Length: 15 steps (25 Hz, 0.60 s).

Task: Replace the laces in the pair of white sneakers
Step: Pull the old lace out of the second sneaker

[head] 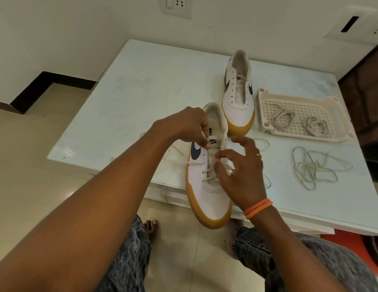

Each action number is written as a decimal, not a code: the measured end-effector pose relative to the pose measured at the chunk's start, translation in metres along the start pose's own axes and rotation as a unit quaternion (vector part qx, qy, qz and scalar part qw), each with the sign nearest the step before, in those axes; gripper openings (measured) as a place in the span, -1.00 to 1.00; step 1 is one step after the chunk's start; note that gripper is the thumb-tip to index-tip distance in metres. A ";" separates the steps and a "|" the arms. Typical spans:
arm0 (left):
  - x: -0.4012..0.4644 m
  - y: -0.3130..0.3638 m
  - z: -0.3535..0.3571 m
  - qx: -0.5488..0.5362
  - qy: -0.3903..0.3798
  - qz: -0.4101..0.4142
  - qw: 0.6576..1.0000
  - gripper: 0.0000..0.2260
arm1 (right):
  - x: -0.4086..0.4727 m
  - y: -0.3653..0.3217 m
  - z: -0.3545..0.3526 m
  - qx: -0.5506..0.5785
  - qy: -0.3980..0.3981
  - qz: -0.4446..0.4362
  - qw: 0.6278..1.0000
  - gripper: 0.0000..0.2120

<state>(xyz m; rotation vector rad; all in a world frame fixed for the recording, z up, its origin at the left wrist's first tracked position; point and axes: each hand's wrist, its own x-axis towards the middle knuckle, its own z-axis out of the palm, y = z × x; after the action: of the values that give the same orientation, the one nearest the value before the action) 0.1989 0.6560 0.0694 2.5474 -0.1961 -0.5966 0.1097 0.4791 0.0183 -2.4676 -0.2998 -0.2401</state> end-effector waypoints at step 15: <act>0.002 0.002 0.000 -0.002 -0.017 -0.006 1.000 -0.64 | 0.001 0.020 -0.038 0.133 -0.015 0.166 0.977 -0.89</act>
<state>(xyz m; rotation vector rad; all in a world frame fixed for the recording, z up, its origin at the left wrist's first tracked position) 0.2009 0.6537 0.0701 2.5371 -0.1900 -0.6436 0.1129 0.4404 0.0367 -2.2134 0.0685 -0.0192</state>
